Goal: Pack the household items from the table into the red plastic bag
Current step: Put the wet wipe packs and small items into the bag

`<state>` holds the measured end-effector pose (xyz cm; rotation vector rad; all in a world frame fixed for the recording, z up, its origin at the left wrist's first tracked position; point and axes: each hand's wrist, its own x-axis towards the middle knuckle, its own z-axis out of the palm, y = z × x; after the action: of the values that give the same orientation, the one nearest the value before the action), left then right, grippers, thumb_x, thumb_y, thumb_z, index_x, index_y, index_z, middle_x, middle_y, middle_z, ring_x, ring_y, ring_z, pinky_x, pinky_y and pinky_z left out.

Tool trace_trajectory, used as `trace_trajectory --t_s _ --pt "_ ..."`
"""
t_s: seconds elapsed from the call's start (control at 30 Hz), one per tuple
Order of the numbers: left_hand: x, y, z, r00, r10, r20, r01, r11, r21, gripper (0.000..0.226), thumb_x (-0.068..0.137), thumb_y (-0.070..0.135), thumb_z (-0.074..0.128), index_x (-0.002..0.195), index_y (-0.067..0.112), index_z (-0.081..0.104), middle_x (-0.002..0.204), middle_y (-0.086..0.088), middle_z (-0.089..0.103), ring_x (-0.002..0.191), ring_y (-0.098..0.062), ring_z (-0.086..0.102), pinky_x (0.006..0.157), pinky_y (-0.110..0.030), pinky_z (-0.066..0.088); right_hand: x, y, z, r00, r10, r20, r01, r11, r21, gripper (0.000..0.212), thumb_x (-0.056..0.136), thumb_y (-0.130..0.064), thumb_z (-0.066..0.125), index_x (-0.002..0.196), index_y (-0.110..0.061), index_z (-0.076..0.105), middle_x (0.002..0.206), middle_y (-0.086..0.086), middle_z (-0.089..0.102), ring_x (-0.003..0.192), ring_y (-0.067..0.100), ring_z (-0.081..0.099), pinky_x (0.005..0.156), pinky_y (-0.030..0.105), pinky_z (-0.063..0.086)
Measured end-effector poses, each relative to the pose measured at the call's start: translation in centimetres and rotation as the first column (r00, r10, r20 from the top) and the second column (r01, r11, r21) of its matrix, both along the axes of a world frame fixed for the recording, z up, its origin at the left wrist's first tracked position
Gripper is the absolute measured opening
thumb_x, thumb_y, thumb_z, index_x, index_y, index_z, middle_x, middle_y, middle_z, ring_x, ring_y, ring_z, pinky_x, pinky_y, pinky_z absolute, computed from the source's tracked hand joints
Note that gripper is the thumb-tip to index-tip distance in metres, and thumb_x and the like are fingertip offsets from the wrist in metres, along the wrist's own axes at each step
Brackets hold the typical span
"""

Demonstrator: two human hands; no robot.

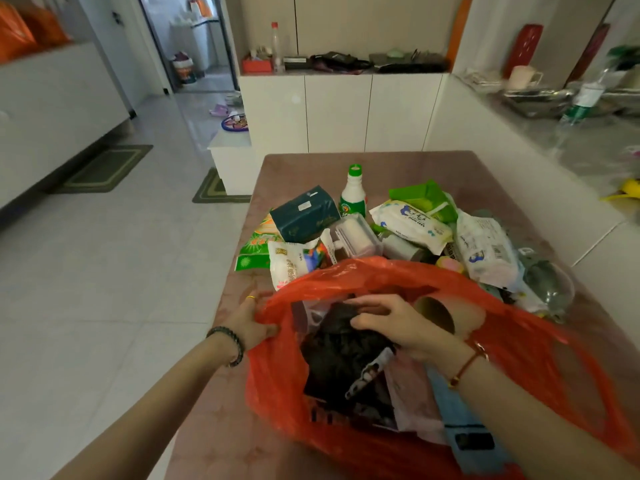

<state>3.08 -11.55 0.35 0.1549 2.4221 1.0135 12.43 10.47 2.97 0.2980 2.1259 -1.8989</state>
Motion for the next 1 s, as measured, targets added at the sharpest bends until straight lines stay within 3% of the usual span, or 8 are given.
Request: trace_trajectory --t_s 0.13,0.27,0.4,0.53,0.6,0.73,0.87,1.0 --pt "0.1 -1.4 0.5 0.992 0.040 0.116 -0.060 0.984 0.170 0.048 0.078 0.002 0.065 0.115 0.021 0.042 0.083 0.004 0.056 0.072 -0.014 0.058 0.057 -0.018 0.054 -2.1 -4.0 -3.3 0.991 0.054 0.124 -0.055 0.998 0.004 0.025 0.082 -0.005 0.062 0.106 -0.010 0.068 0.093 0.003 0.069 0.082 0.008 0.063 0.074 0.011 0.050" --pt "0.7 -2.6 0.7 0.986 0.028 0.167 -0.070 0.964 0.256 0.052 0.078 -0.005 0.062 0.120 0.019 0.043 0.087 0.000 0.058 0.076 -0.017 0.060 0.057 -0.019 0.054 -1.8 -7.3 -5.4 0.991 0.050 -0.126 0.000 0.931 0.366 0.024 0.084 -0.023 0.064 0.103 -0.010 0.071 0.103 0.007 0.073 0.088 0.007 0.063 0.077 0.010 0.050" --pt "1.1 -3.5 1.2 0.979 0.011 0.205 -0.054 0.977 0.207 0.068 0.058 0.017 0.069 0.119 0.026 0.042 0.099 -0.011 0.061 0.089 -0.037 0.064 0.078 -0.044 0.055 0.8 -8.4 -5.7 0.944 -0.134 -0.301 0.259 0.866 0.428 0.036 0.085 -0.045 0.054 0.114 -0.025 0.060 0.114 -0.007 0.063 0.106 0.006 0.057 0.093 0.029 0.049" --pt "0.2 -3.7 2.0 0.978 -0.066 0.199 0.049 0.995 0.091 0.099 0.054 0.048 0.075 0.137 0.023 0.028 0.127 -0.011 0.055 0.098 -0.027 0.064 0.070 -0.032 0.058 3.5 -7.1 -5.5 0.957 0.255 -0.136 -0.167 0.871 0.461 0.067 0.082 -0.040 0.061 0.140 -0.028 0.031 0.133 -0.013 0.039 0.124 0.000 0.035 0.105 0.018 0.029" --pt "-0.7 -3.1 3.0 0.978 -0.073 0.197 0.058 0.995 0.083 0.110 0.051 0.059 0.070 0.142 0.021 0.020 0.133 -0.009 0.051 0.094 -0.021 0.062 0.063 -0.027 0.056 3.8 -5.1 -4.4 0.939 0.305 -0.160 -0.194 0.852 0.486 0.060 0.084 -0.035 0.063 0.137 -0.026 0.038 0.131 -0.013 0.043 0.121 -0.001 0.041 0.102 0.013 0.032" --pt "-3.4 -0.3 5.4 1.000 -0.005 -0.005 0.006 0.985 0.171 0.069 0.080 0.041 0.061 0.138 0.021 0.028 0.133 -0.007 0.050 0.112 -0.019 0.049 0.098 -0.037 0.041 2.4 1.6 -0.1 0.936 -0.047 -0.349 0.158 0.942 0.297 0.022 0.083 -0.012 0.065 0.098 -0.028 0.065 0.098 -0.012 0.067 0.087 -0.006 0.064 0.077 0.010 0.049" --pt "-5.1 5.4 6.7 0.991 0.010 -0.136 0.037 0.941 0.335 0.066 0.077 0.037 0.066 0.132 0.017 0.036 0.119 -0.007 0.053 0.110 -0.021 0.054 0.088 -0.030 0.043 -0.8 10.4 1.1 0.815 -0.355 -0.459 0.547 0.732 0.405 0.021 0.081 -0.003 0.063 0.099 -0.014 0.066 0.087 0.001 0.067 0.084 0.013 0.064 0.077 0.020 0.054" --pt "-4.5 12.8 6.6 0.979 -0.098 -0.179 0.160 0.915 0.371 0.052 0.087 0.018 0.057 0.134 0.013 0.035 0.111 -0.003 0.048 0.102 -0.016 0.050 0.074 -0.013 0.042 -4.1 15.5 -0.8 0.885 -0.349 -0.308 0.465 0.623 0.629 0.041 0.080 -0.003 0.063 0.120 -0.006 0.056 0.109 0.019 0.063 0.101 0.031 0.060 0.083 0.036 0.049"
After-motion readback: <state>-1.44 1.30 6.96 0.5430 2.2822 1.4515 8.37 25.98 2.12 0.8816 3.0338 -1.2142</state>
